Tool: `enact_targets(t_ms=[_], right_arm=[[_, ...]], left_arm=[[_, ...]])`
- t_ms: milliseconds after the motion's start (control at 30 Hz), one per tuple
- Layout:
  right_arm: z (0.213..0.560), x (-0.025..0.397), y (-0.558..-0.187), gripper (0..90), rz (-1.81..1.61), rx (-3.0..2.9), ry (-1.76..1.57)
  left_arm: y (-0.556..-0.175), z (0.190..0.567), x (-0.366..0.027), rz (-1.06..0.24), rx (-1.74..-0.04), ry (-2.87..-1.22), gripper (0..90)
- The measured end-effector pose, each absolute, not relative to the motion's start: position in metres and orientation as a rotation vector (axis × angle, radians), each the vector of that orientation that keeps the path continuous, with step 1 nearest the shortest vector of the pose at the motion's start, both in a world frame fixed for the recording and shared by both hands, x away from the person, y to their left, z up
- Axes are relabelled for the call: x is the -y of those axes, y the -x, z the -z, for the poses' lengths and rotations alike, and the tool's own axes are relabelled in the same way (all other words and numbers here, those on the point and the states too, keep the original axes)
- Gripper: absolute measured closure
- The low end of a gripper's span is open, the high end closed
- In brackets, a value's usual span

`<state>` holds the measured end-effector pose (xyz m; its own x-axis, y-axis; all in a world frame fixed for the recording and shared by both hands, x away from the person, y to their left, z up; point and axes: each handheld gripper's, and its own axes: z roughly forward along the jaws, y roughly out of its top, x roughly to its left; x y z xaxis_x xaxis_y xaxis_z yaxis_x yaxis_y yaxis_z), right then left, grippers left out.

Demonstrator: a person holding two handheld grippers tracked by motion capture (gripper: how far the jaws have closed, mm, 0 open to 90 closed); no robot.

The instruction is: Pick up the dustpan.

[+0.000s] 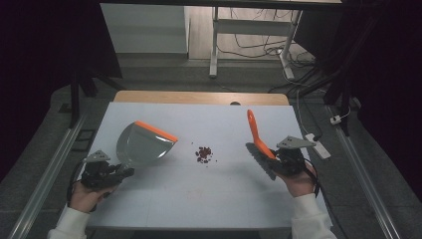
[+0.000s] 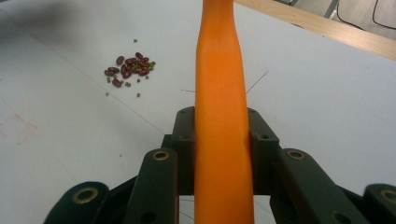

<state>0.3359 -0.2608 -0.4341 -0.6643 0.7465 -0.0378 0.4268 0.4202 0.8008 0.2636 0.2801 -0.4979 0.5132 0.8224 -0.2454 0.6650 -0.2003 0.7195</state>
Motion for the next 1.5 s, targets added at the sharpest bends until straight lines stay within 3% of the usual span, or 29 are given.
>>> enact_targets(t_ms=[733, 1500], right_arm=[[0.436, 0.26, -0.333, 69.7, -1.133, -2.307, -0.985], [0.44, 0.258, -0.334, 69.7, -1.118, -2.322, -0.982]], left_arm=[[-0.264, 0.493, -0.265, -0.212, -1.01, -2.062, 61.7], [-0.261, 0.495, -0.257, -0.135, -0.934, -2.178, 61.7]])
